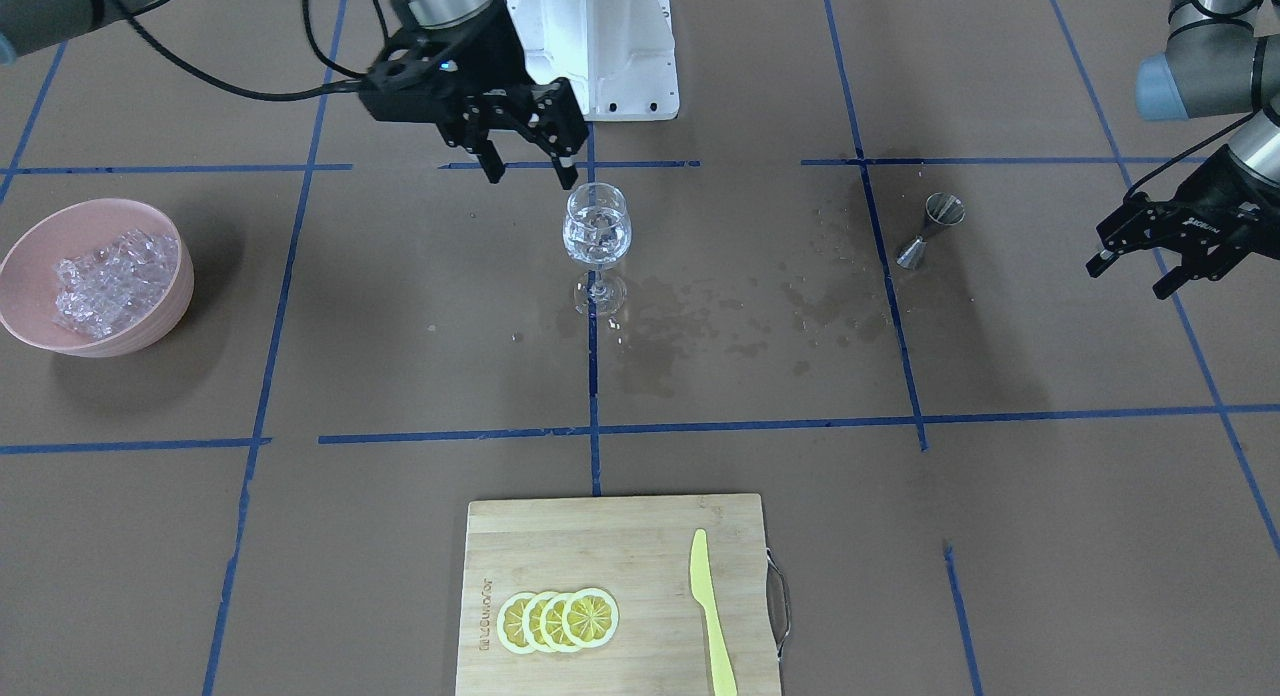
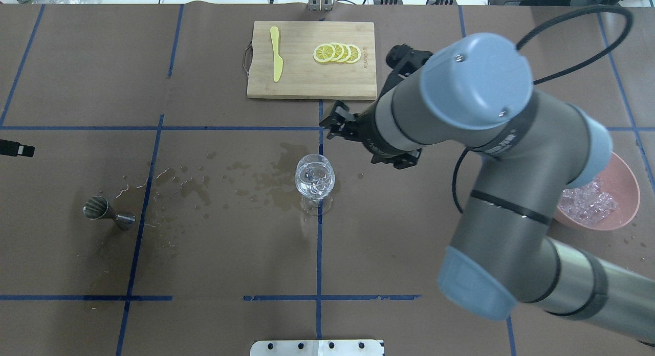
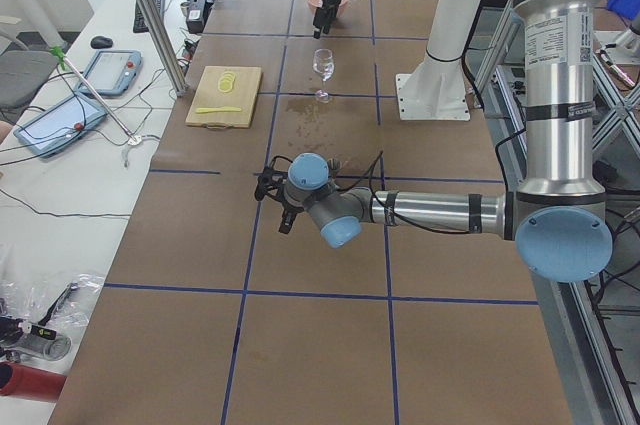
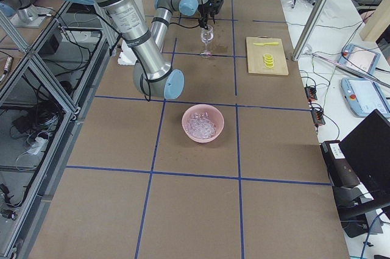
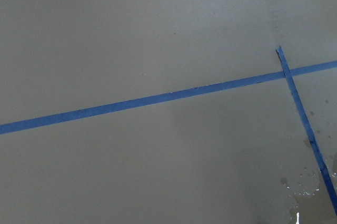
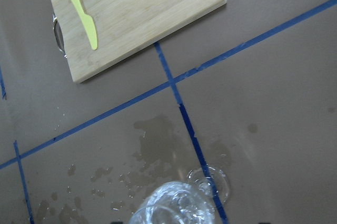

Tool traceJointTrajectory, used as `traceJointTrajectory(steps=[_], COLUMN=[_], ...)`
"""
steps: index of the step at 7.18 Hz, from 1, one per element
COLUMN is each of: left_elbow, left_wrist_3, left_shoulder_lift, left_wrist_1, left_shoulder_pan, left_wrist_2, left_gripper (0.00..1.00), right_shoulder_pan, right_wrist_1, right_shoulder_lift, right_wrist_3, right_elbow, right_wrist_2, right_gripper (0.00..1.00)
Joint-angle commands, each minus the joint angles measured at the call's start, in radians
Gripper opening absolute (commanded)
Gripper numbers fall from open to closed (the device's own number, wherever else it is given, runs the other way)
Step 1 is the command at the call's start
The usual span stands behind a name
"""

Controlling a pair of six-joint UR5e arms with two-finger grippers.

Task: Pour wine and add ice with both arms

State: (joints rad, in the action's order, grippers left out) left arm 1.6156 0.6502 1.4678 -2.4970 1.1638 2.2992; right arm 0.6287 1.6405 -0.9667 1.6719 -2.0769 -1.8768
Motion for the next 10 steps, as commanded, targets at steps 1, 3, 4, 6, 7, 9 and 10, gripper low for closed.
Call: traceJointTrajectory(steps=[1, 3, 4, 6, 7, 9, 10], left_elbow=[-0.013, -0.025, -0.022, -0.014, 0.007, 0.085, 0.086], left_wrist_3=[-0.138, -0.353, -0.438, -0.53, -0.541, -0.579, -0.63], left_shoulder_lift=[0.002, 0.011, 0.014, 0.017, 0.032, 0.038, 0.064], left_wrist_1=[0.016, 0.139, 0.194, 0.291, 0.381, 0.579, 0.669], left_shoulder_pan=[0.06, 0.166, 0.206, 0.273, 0.292, 0.335, 0.364], left_wrist_2=[0.003, 0.003, 0.003, 0.003, 0.005, 0.019, 0.085], left_gripper=[1.0, 1.0, 1.0, 1.0, 1.0, 1.0, 1.0], right_shoulder_pan=[0.203, 0.378, 0.467, 0.636, 0.722, 0.844, 0.886], right_wrist_1=[-0.001, -0.007, -0.002, -0.001, 0.002, -0.002, -0.002], right_shoulder_lift=[-0.168, -0.341, -0.399, -0.478, -0.489, -0.503, -0.506], right_wrist_3=[-0.191, -0.558, -0.724, -1.073, -1.26, -1.545, -1.643], right_elbow=[-0.06, -0.058, -0.04, 0.064, 0.143, 0.288, 0.361], right_wrist_2=[-0.204, -0.295, -0.351, -0.433, -0.435, -0.436, -0.453], right_gripper=[1.0, 1.0, 1.0, 1.0, 1.0, 1.0, 1.0])
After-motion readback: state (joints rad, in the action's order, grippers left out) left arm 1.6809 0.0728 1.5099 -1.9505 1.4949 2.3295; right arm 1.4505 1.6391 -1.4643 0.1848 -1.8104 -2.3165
